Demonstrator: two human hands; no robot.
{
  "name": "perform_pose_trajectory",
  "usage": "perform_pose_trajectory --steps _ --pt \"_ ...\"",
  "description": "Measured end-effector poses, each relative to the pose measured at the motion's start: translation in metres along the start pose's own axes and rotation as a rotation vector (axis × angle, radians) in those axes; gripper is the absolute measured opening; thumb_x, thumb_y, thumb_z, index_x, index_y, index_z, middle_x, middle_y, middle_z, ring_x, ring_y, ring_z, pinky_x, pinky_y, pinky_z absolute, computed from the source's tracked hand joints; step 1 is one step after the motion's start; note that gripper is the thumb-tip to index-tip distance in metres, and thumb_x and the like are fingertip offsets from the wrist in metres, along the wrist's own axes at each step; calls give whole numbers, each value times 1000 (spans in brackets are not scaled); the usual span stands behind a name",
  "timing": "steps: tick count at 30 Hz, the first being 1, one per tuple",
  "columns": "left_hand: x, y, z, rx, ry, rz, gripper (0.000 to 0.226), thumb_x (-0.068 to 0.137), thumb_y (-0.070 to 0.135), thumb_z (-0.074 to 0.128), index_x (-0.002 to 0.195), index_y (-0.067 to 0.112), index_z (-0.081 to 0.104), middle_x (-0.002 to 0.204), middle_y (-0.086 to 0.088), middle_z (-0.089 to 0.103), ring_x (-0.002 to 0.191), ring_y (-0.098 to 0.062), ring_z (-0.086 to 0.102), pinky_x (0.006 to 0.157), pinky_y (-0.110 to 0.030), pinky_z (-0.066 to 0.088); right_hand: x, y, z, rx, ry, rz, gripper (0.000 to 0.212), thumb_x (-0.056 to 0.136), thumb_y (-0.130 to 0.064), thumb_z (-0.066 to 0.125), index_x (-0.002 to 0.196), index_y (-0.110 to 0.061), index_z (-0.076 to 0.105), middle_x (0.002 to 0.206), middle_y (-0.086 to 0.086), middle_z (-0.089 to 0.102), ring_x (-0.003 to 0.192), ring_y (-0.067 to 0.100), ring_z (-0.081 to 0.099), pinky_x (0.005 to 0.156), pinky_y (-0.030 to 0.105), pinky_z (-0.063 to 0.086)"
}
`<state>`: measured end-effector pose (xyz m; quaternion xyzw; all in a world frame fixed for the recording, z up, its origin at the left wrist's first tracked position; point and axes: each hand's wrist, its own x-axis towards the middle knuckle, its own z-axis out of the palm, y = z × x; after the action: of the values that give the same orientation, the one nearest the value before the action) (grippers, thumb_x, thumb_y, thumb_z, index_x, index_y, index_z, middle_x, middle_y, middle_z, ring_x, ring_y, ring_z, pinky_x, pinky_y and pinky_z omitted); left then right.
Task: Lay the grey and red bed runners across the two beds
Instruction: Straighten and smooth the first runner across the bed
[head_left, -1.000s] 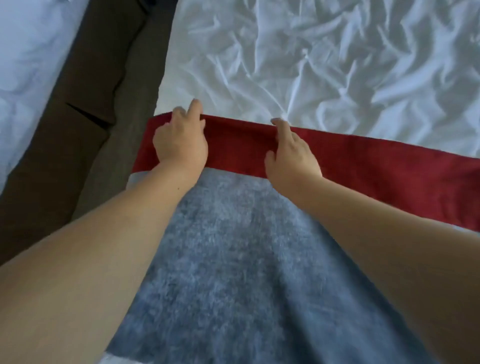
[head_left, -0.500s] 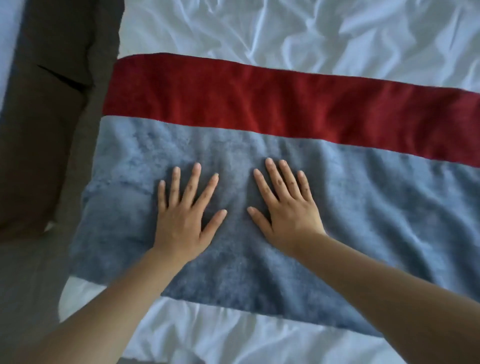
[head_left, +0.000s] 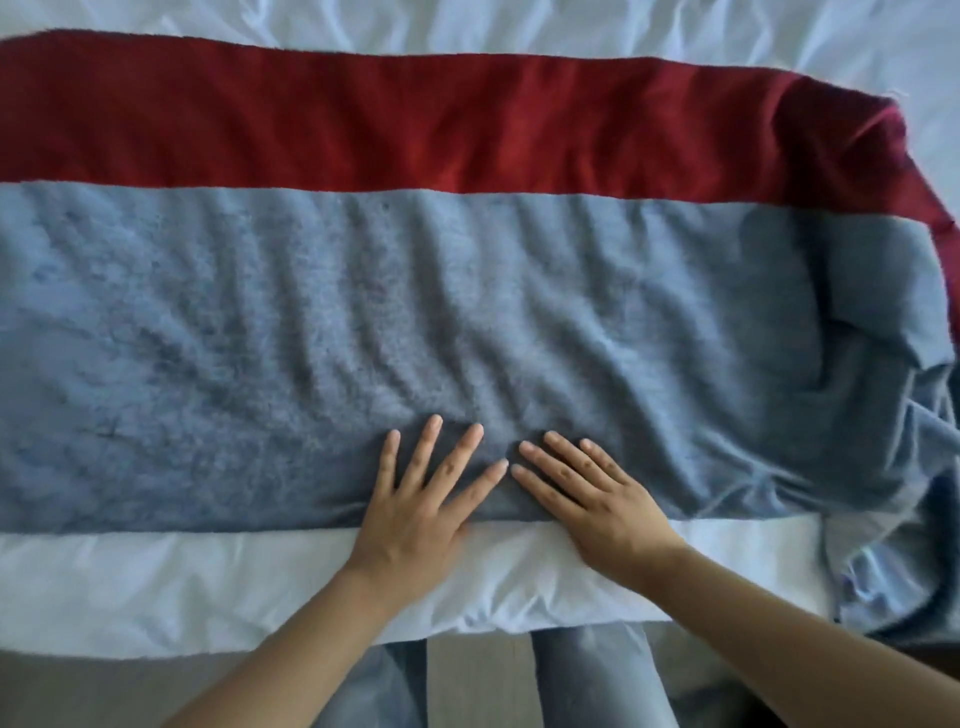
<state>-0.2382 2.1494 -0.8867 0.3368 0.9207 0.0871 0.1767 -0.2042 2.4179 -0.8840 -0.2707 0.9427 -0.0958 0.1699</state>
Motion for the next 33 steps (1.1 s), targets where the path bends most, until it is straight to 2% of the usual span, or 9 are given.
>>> perform_pose_trajectory --steps 4,8,11,16,21,25,28,30,33 --pt "26 26 8 93 56 26 65 93 16 45 156 31 41 169 1 26 153 -44 23 115 -77 15 -15 14 -3 45 94 106 57 98 -12 39 154 -22 42 163 0 33 152 27 28 122 47 25" --pt "-4 53 21 128 -35 -62 80 88 17 40 162 38 19 171 2 20 155 -39 22 116 -75 12 -46 3 14 113 109 20 48 105 -18 36 151 -23 47 160 -1 39 151 30 29 121 53 27" --pt "-12 61 23 179 -84 -70 84 85 23 42 163 39 15 170 -4 21 153 -43 25 115 -75 16 -65 11 19 90 142 121 59 97 -12 40 154 -25 41 163 0 33 152 27 26 121 51 30" --pt "41 87 12 196 -94 120 113 68 27 86 162 35 23 168 -12 25 152 -48 23 116 -72 20 -91 57 9 45 272 456 72 85 -2 40 155 -21 40 163 1 33 153 28 26 123 52 21" --pt "132 165 7 174 -47 372 79 86 26 64 159 30 34 168 -9 25 153 -40 27 116 -67 29 -143 114 0 0 317 612 59 98 -7 33 155 -20 41 163 4 34 152 31 27 123 52 21" --pt "187 234 13 125 -25 426 75 90 25 64 159 25 34 167 -12 28 152 -43 28 119 -63 28 -188 150 3 -82 395 706 53 106 -9 28 157 -24 36 164 8 30 153 28 27 121 57 23" --pt "219 274 16 103 8 451 68 94 22 54 159 20 34 165 -16 31 150 -45 31 118 -63 29 -219 171 9 -86 463 878 63 100 -3 44 156 -28 36 165 21 21 153 41 18 120 66 17" --pt "237 298 16 93 17 437 65 95 20 50 158 16 36 162 -20 36 148 -45 35 116 -64 31 -236 183 6 76 496 974 73 90 7 41 156 -22 34 159 28 28 148 45 28 113 64 34" --pt "250 323 18 91 45 425 66 96 14 46 160 19 31 160 -25 36 147 -44 38 114 -66 35 -258 207 -8 160 518 908 67 86 2 44 150 -15 47 143 11 58 119 37 61 87 51 53"
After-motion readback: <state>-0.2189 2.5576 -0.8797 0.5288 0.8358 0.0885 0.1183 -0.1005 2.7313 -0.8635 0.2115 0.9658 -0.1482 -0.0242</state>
